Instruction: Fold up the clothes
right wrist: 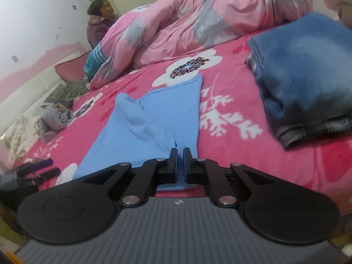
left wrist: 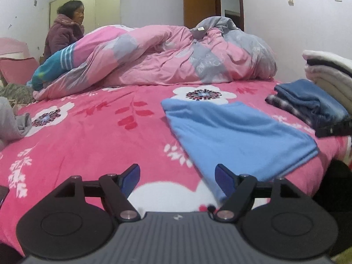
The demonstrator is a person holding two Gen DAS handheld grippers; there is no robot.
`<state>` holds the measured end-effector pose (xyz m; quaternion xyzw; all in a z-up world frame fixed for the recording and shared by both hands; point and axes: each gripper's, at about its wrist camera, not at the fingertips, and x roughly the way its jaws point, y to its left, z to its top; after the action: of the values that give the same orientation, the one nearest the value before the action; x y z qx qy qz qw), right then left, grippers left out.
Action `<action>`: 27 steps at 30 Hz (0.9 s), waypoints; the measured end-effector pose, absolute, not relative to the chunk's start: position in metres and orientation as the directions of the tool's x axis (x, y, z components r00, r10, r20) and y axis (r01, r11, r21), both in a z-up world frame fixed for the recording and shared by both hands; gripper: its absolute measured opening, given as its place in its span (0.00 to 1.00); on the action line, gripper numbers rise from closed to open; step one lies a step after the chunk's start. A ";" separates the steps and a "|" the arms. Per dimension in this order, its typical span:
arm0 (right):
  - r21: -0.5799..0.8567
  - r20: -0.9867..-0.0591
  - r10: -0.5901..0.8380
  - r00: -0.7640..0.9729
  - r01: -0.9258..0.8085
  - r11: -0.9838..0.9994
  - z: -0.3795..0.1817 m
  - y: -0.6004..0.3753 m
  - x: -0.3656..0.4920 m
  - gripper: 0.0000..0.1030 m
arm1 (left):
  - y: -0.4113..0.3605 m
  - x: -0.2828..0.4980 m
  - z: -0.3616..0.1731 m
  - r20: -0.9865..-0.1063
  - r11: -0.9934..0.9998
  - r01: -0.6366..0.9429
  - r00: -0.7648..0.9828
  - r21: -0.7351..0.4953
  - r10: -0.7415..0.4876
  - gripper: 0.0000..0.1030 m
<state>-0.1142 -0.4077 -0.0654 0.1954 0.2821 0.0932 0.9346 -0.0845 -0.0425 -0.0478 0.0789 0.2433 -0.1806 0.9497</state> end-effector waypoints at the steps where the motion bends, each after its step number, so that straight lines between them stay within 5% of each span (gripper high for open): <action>1: 0.421 -0.498 0.283 0.820 -0.056 0.905 -0.068 -0.409 -0.113 0.03 | -0.046 -0.081 -0.047 -0.489 0.919 0.388 0.816 0.069 -0.308 0.74; 5: 0.452 -0.561 0.272 0.782 0.014 0.892 -0.089 -0.416 -0.109 0.03 | -0.076 -0.074 -0.055 -0.477 0.885 0.432 0.823 0.174 -0.308 0.74; 14: 0.533 -0.440 0.341 0.830 -0.065 0.844 -0.057 -0.422 -0.105 0.08 | -0.100 -0.064 -0.081 -0.512 0.847 0.466 0.809 0.255 -0.291 0.77; 21: 0.538 -0.394 0.477 0.786 -0.223 0.813 -0.037 -0.381 -0.025 0.48 | -0.089 -0.054 -0.089 -0.543 0.868 0.465 0.780 0.173 -0.310 0.84; 27: 0.481 -0.488 0.519 0.702 -0.280 0.831 -0.041 -0.339 0.047 0.48 | -0.078 -0.044 -0.094 -0.552 0.874 0.477 0.756 0.095 -0.352 0.89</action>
<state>0.0470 -0.3390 -0.0414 0.1888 0.3165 0.2210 0.9030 -0.0439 -0.0778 -0.0936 0.1155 0.2692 -0.2230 0.9298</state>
